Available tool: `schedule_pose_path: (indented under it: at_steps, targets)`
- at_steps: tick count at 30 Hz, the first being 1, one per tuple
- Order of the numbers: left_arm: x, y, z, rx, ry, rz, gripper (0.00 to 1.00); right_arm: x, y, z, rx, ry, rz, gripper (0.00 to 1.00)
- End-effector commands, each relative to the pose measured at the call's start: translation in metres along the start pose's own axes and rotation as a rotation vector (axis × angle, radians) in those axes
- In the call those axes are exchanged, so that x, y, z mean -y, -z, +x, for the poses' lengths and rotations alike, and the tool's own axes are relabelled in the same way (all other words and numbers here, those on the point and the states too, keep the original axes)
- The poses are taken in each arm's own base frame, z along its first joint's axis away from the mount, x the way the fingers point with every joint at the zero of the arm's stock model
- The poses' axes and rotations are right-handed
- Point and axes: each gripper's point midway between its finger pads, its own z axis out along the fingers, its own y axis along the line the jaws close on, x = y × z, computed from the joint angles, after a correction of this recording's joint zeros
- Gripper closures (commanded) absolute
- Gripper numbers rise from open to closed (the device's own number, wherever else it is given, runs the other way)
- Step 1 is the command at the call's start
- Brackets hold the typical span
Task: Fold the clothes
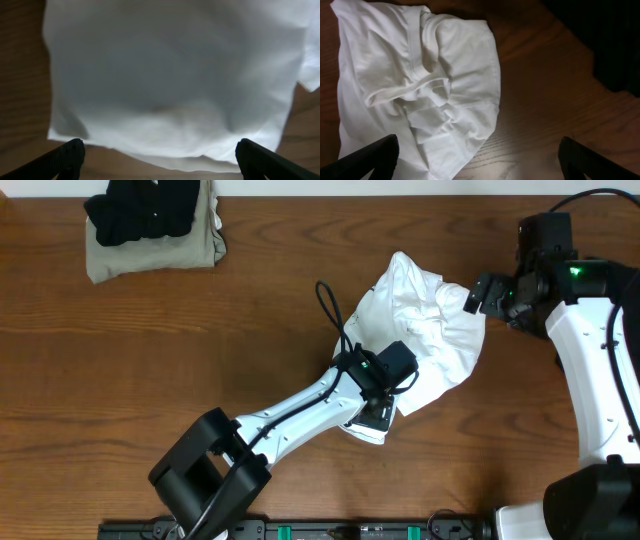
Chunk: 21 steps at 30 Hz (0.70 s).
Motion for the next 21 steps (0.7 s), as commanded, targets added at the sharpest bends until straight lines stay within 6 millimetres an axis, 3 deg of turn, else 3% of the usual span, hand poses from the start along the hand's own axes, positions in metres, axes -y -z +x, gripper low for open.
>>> schedule_pose_path:
  at_steps: [1, 21]
  targets:
    - [0.0042, 0.0022, -0.003, 0.012, 0.013, 0.026, 0.02, 0.0012, -0.0025, 0.0013, -0.009, -0.019, -0.001, 0.01]
    - [0.0085, 0.0025, -0.0087, 0.036, 0.014, 0.042, 0.02, 0.0008, -0.0028, 0.0002, -0.005, -0.019, -0.003, 0.01]
